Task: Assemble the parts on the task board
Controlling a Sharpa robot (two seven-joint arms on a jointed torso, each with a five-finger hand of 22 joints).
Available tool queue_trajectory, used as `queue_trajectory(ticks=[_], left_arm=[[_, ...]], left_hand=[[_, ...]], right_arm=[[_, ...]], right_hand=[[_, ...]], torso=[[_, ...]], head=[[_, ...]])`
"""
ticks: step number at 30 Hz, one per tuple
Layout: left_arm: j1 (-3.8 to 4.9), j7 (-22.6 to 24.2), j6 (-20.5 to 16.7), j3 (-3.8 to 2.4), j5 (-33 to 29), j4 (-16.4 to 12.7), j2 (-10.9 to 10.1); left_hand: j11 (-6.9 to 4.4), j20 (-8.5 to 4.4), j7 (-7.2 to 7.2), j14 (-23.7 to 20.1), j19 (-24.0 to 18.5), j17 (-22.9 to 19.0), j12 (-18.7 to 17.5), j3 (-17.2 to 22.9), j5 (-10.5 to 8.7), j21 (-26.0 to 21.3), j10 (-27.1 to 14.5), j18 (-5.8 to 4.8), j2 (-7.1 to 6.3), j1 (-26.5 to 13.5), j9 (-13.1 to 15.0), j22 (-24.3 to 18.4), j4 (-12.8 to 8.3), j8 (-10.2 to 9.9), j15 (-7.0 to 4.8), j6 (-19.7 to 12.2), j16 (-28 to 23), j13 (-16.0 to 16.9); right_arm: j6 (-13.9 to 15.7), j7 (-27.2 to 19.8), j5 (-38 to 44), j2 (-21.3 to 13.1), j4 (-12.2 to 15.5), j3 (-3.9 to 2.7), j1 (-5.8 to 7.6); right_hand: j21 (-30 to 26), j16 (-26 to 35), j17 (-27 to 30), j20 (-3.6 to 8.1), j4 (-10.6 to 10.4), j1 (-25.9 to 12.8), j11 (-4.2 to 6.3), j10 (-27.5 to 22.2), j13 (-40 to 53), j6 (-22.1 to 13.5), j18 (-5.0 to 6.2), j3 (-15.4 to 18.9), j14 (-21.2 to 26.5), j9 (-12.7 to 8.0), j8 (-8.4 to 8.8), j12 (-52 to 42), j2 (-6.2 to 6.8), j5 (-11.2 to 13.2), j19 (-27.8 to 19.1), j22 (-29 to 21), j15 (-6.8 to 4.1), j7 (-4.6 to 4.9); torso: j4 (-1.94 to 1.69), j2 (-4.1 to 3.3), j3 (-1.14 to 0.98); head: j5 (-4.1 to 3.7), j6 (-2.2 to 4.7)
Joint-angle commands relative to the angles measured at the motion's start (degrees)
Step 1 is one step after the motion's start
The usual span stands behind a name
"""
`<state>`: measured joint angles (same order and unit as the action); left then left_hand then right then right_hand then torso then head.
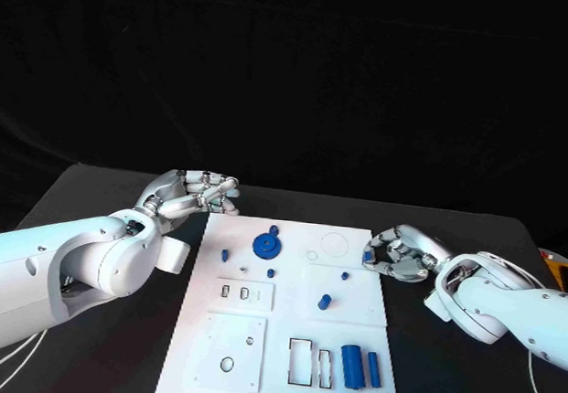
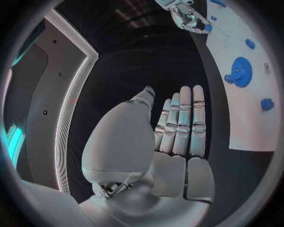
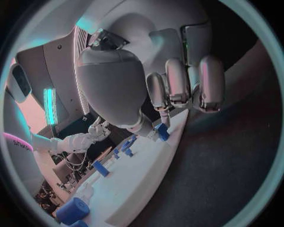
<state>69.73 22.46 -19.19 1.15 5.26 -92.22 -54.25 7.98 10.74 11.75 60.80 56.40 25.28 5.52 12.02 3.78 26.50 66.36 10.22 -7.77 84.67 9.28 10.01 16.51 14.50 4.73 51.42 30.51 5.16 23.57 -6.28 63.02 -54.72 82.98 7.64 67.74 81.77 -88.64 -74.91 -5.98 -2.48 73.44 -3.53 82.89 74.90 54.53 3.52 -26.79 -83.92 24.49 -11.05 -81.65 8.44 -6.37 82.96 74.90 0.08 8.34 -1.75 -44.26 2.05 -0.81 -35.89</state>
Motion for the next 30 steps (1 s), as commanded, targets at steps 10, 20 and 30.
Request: queue_trajectory(ticks=[10,20,30], left_arm=[[0.04,0.1,0.9,-0.04,-0.1,-0.2,0.0],[0.03,0.1,0.9,-0.04,-0.1,0.0,0.0],[-0.01,0.0,1.1,0.01,-0.1,1.1,0.7]], left_hand=[[0.25,0.06,0.48,-0.3,-0.3,0.1,-0.1,0.0,-0.28,0.4,-0.1,0.21,0.02,-0.2,-0.1,0.1,0.0,-0.1,0.05,-0.3,0.4,0.0],[0.25,0.06,0.48,-0.3,-0.3,0.1,-0.1,0.0,-0.28,0.4,-0.1,0.21,0.02,-0.2,-0.1,0.1,0.0,-0.1,0.05,-0.3,0.4,0.0],[0.3,0.07,0.53,-0.3,-0.3,0.1,-0.2,0.0,-0.28,0.4,-0.2,0.2,0.02,-0.2,-0.1,0.1,0.0,-0.1,0.09,-0.4,0.4,0.0]], right_arm=[[5.2,0.2,0.3,0.2,0.5,0.0,-0.06],[9.4,3.3,2.5,-0.5,7.2,-0.13,0.73],[10.3,9.1,7.9,4.8,12.9,-0.08,1.42]], right_hand=[[1.1,-0.4,-10.9,0.7,0.9,0.2,0.83,1.0,6.9,2.6,-1.12,-3.1,-5.2,0.3,-1.58,-0.8,-2.57,1.6,0.9,6.9,-1.15,-1.02],[1.4,-0.5,-11.1,1.0,1.0,-0.7,1.04,1.2,6.9,2.9,-1.23,-3.9,-5.3,0.6,-2.11,-0.9,-2.76,-0.6,1.2,7.4,-1.38,-1.25],[1.3,-0.5,-11.1,1.04,0.9,-1.1,1.12,1.2,6.9,3.1,-1.21,-3.9,-5.3,0.7,-2.29,-0.8,-2.72,-0.7,1.2,7.3,-1.43,-1.34]], torso=[[-0.02,0.02,0.06],[0.06,0.18,0.04],[-0.01,0.63,-0.03]], head=[[-0.1,-0.14],[0.31,-0.24],[1.49,-1.02]])
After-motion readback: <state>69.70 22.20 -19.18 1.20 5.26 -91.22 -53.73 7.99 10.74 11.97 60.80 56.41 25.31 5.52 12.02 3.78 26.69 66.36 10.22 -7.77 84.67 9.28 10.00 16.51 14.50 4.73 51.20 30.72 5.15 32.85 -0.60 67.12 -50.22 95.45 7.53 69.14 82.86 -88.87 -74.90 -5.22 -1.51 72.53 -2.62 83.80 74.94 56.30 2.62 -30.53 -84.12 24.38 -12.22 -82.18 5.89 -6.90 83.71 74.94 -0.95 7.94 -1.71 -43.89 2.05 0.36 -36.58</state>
